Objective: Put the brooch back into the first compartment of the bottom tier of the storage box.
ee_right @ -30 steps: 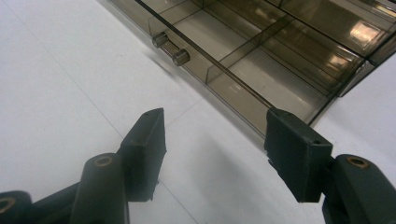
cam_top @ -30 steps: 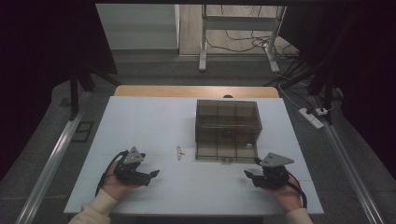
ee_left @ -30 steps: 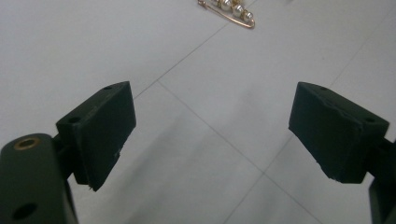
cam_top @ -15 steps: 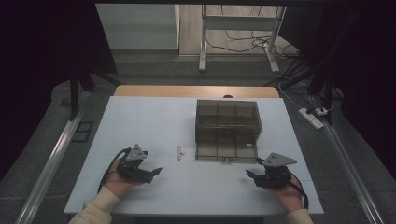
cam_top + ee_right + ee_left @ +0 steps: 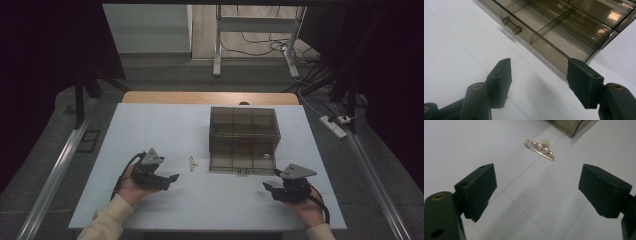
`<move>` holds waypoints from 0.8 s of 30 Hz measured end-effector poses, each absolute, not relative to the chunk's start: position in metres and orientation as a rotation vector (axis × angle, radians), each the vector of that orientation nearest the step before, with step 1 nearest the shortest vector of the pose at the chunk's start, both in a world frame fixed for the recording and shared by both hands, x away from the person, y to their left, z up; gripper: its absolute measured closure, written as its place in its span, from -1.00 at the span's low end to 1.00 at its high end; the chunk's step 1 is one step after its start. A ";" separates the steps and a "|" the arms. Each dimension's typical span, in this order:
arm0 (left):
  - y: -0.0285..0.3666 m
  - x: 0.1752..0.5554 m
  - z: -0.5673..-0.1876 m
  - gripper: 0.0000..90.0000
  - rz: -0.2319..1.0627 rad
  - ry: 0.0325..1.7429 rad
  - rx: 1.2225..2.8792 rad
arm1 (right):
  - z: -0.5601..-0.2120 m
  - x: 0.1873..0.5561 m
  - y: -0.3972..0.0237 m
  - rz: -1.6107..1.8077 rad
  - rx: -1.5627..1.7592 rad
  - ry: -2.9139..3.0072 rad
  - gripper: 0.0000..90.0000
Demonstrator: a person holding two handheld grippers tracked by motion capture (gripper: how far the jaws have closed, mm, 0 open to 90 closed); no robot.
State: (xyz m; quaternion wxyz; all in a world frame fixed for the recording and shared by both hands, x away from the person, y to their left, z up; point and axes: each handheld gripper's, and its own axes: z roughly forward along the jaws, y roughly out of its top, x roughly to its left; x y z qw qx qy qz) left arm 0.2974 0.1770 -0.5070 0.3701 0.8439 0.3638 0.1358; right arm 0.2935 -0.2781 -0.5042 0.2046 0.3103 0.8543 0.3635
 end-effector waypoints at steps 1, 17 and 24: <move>0.176 0.299 -0.506 -0.69 0.348 0.932 2.165 | -0.504 0.294 -0.278 1.012 0.865 2.384 -0.19; 0.160 0.315 -0.500 -0.69 0.327 0.925 2.182 | -0.506 0.294 -0.276 0.996 0.857 2.393 -0.19; 0.156 0.323 -0.499 -0.69 0.315 0.929 2.193 | -0.508 0.294 -0.275 0.978 0.856 2.402 -0.20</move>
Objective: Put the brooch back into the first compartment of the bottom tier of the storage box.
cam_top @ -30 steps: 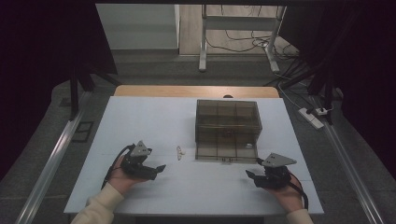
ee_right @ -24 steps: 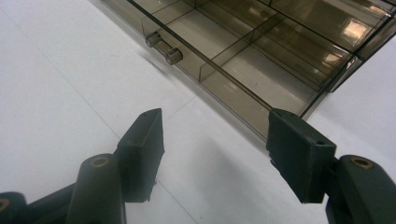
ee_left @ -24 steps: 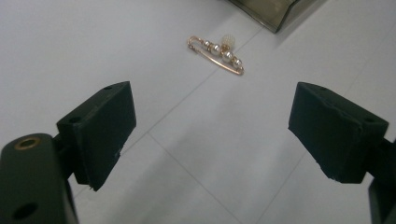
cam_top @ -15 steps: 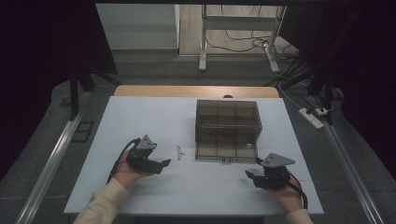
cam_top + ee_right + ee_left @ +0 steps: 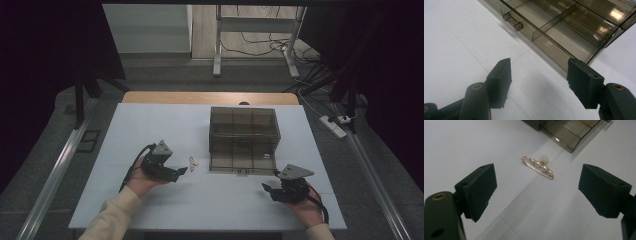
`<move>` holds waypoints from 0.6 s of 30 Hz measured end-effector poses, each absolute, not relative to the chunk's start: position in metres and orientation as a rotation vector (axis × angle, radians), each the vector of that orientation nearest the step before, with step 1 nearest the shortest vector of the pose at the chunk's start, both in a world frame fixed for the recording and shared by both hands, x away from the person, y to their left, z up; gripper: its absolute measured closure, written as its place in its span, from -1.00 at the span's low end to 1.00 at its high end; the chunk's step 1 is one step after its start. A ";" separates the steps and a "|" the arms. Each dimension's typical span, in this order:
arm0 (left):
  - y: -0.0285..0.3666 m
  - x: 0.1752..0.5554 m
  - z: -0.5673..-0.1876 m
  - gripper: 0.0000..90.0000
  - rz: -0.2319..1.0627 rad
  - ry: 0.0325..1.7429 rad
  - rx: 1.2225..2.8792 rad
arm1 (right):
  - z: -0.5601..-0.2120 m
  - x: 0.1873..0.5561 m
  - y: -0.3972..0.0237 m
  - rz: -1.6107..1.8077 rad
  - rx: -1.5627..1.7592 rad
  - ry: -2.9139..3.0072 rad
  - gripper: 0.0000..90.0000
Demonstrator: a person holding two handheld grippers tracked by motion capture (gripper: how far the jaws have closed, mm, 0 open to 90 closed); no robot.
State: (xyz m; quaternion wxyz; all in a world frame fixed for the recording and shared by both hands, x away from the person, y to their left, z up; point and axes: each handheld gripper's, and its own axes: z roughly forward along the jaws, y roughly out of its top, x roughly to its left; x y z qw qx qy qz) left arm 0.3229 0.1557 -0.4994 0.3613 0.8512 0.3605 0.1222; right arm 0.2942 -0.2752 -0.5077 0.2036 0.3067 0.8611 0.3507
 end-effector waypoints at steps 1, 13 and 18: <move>0.155 0.324 -0.500 -0.69 0.315 0.927 2.194 | -0.508 0.294 -0.275 0.978 0.855 2.403 -0.20; 0.141 0.343 -0.501 -0.68 0.296 0.948 2.204 | -0.508 0.294 -0.274 0.984 0.852 2.402 -0.20; 0.136 0.349 -0.503 -0.68 0.282 0.961 2.215 | -0.508 0.294 -0.275 0.983 0.850 2.402 -0.20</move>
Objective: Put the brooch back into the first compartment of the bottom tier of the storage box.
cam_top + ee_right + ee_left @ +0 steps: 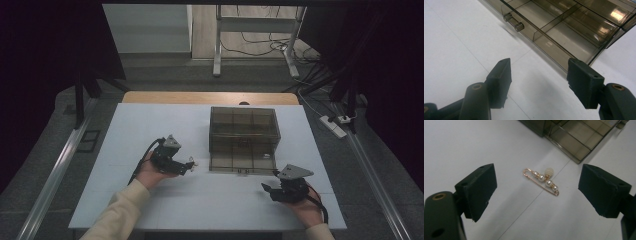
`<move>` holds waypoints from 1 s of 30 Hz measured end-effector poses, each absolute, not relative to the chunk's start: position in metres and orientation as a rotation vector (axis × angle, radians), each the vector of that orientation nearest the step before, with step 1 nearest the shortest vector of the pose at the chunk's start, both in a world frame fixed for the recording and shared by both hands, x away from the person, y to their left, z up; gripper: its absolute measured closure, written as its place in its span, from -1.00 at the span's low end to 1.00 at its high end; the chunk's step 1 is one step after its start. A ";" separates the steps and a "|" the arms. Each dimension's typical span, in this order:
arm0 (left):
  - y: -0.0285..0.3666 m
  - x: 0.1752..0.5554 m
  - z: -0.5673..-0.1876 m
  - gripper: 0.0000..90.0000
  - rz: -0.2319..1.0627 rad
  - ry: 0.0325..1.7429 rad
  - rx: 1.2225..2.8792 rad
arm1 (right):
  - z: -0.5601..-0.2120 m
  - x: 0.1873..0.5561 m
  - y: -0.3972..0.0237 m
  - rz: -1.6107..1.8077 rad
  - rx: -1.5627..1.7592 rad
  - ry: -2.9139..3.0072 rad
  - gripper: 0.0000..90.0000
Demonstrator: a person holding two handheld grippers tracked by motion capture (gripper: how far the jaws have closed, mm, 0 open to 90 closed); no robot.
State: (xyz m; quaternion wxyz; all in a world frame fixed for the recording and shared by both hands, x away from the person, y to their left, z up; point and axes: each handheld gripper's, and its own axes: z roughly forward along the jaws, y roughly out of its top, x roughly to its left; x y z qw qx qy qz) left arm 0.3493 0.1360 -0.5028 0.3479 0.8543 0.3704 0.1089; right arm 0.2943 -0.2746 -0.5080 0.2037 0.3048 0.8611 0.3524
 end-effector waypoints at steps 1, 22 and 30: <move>0.136 0.350 -0.503 -0.68 0.282 0.962 2.216 | -0.508 0.294 -0.275 0.982 0.851 2.402 -0.20; 0.109 0.366 -0.511 -0.70 0.248 0.972 2.333 | -0.509 0.295 -0.274 0.970 0.852 2.406 -0.20; 0.104 0.366 -0.512 -0.69 0.253 0.925 2.367 | -0.510 0.295 -0.275 0.965 0.852 2.406 -0.20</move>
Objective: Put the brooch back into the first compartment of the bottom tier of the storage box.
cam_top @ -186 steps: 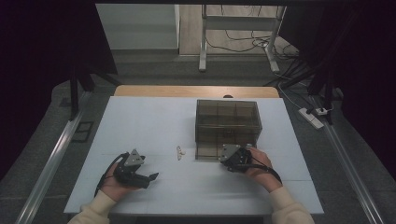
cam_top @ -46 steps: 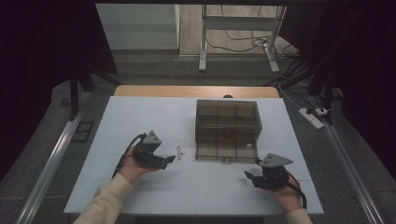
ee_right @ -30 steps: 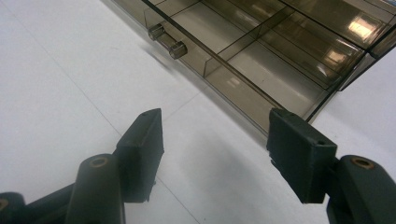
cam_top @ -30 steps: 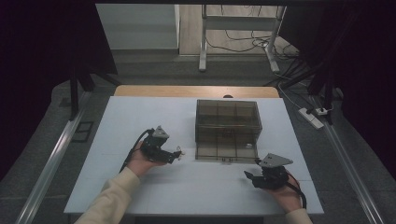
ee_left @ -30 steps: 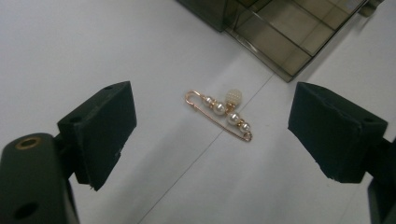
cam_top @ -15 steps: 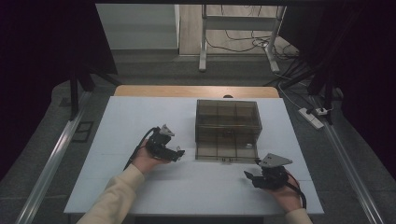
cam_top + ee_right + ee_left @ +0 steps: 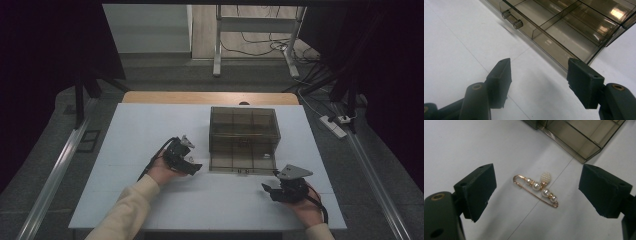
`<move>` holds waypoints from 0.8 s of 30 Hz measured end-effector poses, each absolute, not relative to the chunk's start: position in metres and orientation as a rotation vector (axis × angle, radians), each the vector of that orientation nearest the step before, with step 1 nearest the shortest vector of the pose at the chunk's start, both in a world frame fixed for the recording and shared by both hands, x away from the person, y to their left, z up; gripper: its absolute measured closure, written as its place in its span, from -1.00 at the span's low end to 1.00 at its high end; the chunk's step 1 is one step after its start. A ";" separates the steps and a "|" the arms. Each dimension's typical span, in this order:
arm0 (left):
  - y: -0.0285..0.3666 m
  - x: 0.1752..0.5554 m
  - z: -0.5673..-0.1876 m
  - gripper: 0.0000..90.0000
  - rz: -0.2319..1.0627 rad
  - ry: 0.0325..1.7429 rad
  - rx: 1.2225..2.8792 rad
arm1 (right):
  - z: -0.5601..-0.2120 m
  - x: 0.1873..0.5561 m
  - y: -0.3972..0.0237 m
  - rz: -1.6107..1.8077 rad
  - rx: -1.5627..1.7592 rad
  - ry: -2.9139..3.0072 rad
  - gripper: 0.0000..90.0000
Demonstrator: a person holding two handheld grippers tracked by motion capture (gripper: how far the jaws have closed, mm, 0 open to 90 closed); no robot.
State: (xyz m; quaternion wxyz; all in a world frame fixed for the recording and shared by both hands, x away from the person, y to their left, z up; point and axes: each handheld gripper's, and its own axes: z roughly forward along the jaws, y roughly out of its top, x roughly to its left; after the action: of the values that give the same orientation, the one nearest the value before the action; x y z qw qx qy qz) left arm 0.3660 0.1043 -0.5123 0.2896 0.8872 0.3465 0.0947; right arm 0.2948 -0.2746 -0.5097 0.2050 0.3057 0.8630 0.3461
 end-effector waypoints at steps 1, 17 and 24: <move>0.104 0.366 -0.512 -0.68 0.250 0.920 2.367 | -0.510 0.295 -0.275 0.965 0.852 2.406 -0.20; 0.100 0.367 -0.516 -0.47 0.247 0.844 2.406 | -0.511 0.295 -0.274 0.951 0.847 2.409 -0.20; 0.097 0.368 -0.518 -0.23 0.246 0.780 2.435 | -0.511 0.295 -0.274 0.953 0.848 2.403 -0.20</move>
State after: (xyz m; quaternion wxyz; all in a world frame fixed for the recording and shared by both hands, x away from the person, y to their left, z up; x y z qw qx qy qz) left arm 0.3680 0.0966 -0.5178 0.2827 0.9093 0.2914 0.0917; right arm 0.2946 -0.2743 -0.5106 0.2090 0.3048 0.8638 0.3425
